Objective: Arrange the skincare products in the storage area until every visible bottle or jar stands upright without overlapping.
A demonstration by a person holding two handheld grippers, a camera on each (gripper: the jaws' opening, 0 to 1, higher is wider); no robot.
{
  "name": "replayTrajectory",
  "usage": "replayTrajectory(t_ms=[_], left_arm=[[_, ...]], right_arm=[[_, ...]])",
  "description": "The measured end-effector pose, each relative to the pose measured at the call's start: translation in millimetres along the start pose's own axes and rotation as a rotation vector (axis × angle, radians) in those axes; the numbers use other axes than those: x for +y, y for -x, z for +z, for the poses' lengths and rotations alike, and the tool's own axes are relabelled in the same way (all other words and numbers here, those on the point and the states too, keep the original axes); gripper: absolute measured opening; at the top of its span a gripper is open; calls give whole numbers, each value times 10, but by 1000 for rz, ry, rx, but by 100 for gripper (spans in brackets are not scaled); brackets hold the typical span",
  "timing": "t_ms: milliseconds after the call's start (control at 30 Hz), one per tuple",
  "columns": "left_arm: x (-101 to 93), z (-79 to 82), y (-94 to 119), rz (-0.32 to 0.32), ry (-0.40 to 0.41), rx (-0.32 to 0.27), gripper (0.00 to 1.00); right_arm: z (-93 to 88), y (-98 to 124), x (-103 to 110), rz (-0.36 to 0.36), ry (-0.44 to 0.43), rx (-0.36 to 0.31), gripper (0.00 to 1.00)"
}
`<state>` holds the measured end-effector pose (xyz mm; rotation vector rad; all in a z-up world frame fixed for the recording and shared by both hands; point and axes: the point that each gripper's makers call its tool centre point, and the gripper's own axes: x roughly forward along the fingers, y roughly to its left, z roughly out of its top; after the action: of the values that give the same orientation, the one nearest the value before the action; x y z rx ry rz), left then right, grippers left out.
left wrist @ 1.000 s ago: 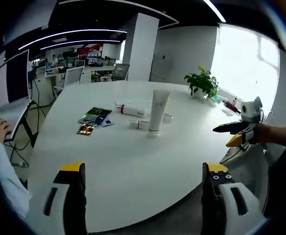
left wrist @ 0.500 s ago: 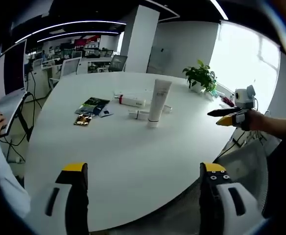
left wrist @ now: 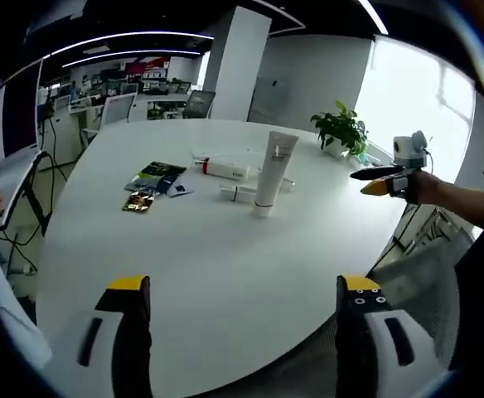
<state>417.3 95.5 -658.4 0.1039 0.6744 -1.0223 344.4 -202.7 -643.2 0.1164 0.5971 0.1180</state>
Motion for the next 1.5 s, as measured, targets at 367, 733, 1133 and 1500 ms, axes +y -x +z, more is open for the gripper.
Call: replayTrajectory(t_ms=[367, 733, 1133, 1500], left_arm=[[76, -125, -45, 7, 30, 28, 88], [94, -178, -76, 16, 50, 43, 86], [193, -284, -53, 52, 97, 54, 85], [221, -350, -98, 61, 119, 68, 84]], right_arm=[[251, -169, -164, 5, 63, 20, 95], [520, -515, -291, 24, 135, 59, 86], [739, -908, -440, 36, 181, 114, 80], [814, -1285, -530, 59, 236, 159, 76]])
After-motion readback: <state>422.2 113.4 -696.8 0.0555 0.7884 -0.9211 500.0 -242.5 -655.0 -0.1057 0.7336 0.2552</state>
